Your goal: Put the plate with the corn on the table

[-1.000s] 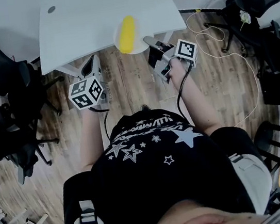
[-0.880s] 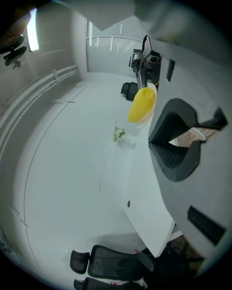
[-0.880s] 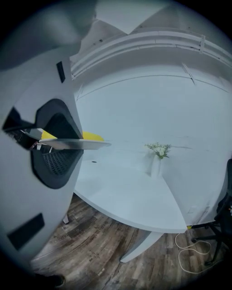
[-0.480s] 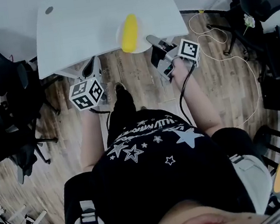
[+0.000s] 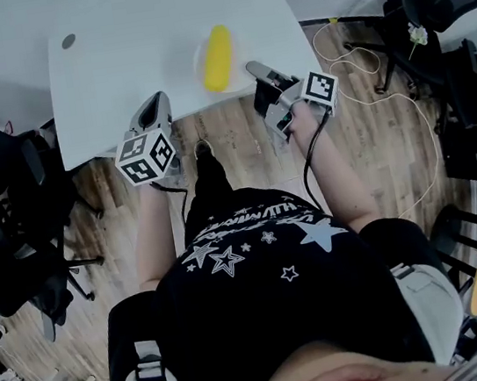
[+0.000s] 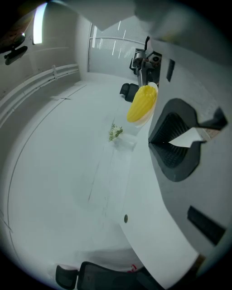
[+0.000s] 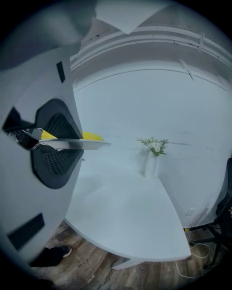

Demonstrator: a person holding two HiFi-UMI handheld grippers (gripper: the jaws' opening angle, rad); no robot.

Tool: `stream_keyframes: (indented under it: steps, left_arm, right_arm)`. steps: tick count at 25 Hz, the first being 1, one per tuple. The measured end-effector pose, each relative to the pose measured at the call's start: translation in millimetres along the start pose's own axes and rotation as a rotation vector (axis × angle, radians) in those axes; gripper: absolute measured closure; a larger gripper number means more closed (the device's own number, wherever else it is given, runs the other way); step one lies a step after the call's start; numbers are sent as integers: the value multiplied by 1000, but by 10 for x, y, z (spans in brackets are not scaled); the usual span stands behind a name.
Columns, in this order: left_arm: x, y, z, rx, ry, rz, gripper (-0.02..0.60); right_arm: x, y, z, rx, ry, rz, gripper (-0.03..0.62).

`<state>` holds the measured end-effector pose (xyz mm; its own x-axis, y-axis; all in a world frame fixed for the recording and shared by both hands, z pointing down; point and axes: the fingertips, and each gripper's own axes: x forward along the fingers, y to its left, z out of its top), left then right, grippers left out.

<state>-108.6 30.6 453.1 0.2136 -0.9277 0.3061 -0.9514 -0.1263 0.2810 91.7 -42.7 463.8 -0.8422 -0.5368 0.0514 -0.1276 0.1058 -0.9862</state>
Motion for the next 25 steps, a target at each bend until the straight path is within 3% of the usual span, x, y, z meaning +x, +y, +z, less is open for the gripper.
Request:
stream_keyframes:
  steps: [13,25]
  left_arm:
    - [1254,792,485,9,75,-86,575]
    - [2042,1472,1015,20,67,-161,575]
  right_arm:
    - [1168,-157,727,7,-80,-8,542]
    - [2062,-173,1187,-21,-159,-30,542]
